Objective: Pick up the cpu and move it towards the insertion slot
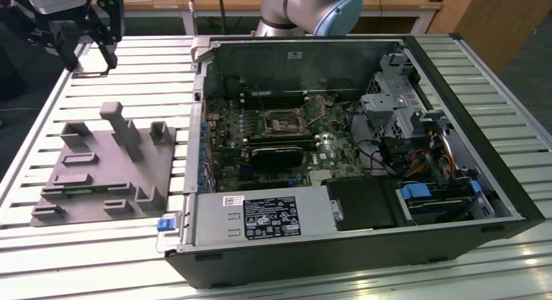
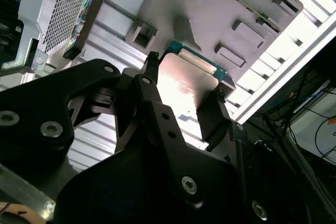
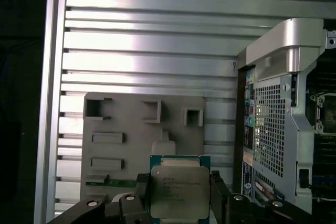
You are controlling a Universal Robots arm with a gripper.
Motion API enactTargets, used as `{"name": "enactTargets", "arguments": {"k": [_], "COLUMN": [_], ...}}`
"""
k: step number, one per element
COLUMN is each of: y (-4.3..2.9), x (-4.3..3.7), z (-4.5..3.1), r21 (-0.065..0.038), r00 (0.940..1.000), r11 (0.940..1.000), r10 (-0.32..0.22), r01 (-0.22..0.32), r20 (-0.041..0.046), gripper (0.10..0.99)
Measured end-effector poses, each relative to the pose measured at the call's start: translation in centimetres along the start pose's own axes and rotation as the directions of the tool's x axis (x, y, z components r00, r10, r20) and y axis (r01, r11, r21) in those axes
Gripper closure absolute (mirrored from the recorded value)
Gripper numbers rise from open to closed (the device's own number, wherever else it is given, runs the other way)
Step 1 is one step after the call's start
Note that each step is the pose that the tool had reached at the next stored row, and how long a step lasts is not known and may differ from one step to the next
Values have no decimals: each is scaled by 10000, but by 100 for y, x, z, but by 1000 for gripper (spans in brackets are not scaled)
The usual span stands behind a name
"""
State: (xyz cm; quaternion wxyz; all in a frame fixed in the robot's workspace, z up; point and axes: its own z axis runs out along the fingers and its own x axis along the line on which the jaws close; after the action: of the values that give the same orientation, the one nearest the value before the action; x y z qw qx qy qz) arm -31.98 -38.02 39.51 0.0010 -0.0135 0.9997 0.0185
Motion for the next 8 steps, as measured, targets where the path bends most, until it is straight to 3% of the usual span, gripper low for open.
{"name": "enactTargets", "arguments": {"k": [8], "y": [33], "x": [-146], "z": [2], "r21": [-1], "r00": [10000], "r11": [10000], "r10": [0], "r01": [0], "r20": [1], "gripper": [545]}}
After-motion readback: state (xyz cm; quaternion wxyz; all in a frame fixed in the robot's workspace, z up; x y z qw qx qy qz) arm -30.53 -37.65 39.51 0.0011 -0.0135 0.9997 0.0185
